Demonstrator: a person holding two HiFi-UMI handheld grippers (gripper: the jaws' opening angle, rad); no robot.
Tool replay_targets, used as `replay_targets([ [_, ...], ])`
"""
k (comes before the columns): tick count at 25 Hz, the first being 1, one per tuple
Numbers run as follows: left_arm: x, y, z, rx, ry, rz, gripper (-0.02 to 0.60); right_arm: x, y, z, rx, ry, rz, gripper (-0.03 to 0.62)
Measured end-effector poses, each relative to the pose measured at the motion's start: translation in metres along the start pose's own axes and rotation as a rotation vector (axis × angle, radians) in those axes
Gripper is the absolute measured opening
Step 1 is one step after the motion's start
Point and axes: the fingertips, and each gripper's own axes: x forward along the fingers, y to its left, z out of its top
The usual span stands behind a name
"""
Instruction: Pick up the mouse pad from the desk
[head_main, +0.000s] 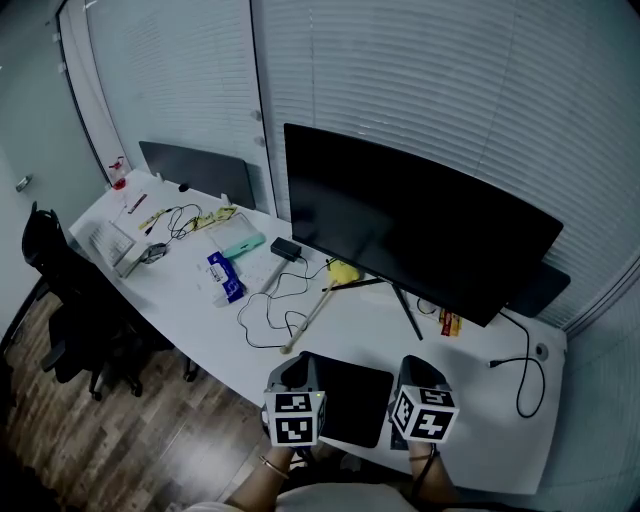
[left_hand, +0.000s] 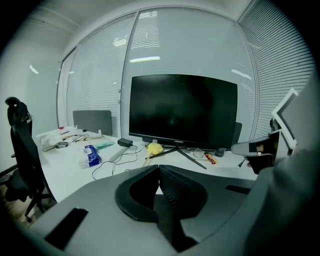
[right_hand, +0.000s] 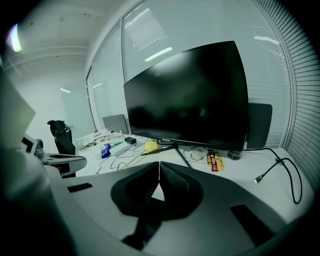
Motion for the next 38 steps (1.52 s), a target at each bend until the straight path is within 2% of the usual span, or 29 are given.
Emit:
replay_targets([
  [6,0.007,0.007,-0.003,-0.003,0.012,-0.026,0.018,0.001,0.006,-0.004,-0.007,0.011,-0.024,0.034],
  [15,0.009,0.013,-0.031,-0.021,0.075,-0.04,0.018,0.003,0.006,-0.03,-0.003,0.076,-0.053,0.034],
  [32,0.012,0.014,-0.112,-0.029,0.263,-0.052,0.018,0.01,0.009,-0.115,0.056,0.253,-0.07,0.034],
  [38,0.015,0.011,-0.131,-0.028,0.301,-0.061,0.018,0.011,0.009,-0.138,0.069,0.304,-0.077,0.034],
])
